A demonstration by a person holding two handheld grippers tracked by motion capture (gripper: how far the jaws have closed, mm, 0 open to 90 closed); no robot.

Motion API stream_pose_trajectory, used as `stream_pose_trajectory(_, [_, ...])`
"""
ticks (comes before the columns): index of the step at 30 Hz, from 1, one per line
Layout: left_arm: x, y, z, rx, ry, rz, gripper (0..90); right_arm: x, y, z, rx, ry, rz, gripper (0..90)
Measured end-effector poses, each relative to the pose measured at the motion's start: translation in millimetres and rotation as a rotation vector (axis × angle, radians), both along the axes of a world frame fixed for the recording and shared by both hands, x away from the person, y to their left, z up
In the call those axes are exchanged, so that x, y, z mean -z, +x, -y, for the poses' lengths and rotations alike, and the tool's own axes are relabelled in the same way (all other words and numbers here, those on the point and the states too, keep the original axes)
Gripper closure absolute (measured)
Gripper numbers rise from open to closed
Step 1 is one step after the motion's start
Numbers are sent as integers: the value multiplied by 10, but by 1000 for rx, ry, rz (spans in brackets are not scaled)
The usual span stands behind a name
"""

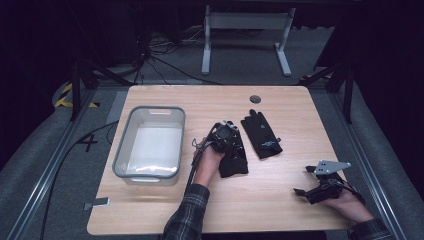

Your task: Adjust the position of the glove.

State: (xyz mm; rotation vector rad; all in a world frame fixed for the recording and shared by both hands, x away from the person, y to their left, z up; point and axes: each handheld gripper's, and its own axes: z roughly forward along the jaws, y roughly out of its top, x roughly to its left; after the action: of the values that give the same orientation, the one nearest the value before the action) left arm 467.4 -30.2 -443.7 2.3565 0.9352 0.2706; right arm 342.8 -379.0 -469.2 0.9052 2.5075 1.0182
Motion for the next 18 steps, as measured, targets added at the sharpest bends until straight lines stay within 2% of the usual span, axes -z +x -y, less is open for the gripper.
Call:
stream_pose_trajectory(12, [9,-351,93,61,-71,-77,897,0,0,0,0,0,0,4])
stream_pose_trajectory(18, [25,-568,165,101,-99,-91,896,0,0,0,0,0,0,4])
